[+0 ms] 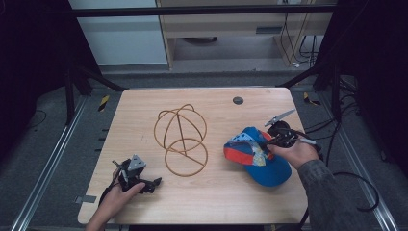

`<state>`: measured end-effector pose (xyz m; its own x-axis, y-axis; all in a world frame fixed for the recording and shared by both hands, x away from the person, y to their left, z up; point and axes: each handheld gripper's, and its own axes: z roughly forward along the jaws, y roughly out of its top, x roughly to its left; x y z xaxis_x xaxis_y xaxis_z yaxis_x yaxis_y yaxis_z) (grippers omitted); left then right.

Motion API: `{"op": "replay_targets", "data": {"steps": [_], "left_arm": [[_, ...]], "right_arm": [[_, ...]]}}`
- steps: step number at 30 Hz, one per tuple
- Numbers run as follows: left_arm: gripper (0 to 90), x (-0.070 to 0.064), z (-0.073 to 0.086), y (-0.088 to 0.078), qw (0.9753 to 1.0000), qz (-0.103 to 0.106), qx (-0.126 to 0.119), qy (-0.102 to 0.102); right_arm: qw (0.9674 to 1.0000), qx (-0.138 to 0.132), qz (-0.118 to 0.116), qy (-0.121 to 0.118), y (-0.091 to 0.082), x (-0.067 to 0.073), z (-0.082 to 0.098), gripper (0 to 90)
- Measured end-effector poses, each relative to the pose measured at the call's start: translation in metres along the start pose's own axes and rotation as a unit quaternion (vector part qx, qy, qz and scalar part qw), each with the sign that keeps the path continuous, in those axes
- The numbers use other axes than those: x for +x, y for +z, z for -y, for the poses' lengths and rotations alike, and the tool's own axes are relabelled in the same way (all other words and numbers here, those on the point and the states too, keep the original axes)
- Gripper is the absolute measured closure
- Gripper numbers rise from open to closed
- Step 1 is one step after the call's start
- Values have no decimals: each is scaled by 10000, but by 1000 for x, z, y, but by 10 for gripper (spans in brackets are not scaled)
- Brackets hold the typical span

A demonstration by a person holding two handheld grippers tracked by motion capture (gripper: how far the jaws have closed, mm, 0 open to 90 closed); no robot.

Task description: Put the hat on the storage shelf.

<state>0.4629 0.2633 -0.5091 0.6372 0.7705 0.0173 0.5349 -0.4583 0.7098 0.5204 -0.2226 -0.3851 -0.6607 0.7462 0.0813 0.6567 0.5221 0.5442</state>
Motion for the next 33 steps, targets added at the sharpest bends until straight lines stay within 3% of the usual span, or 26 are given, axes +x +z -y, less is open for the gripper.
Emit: {"op": "replay_targets", "data": {"steps": [8,33], "left_arm": [[0,0,0,0,10000,-1,1,7],[0,0,0,0,10000,-4,-17,0]], "right_arm": [[9996,-218,22,-177,-30,7,-18,899],[9950,-835,141,-539,-95,22,-61,900]]}}
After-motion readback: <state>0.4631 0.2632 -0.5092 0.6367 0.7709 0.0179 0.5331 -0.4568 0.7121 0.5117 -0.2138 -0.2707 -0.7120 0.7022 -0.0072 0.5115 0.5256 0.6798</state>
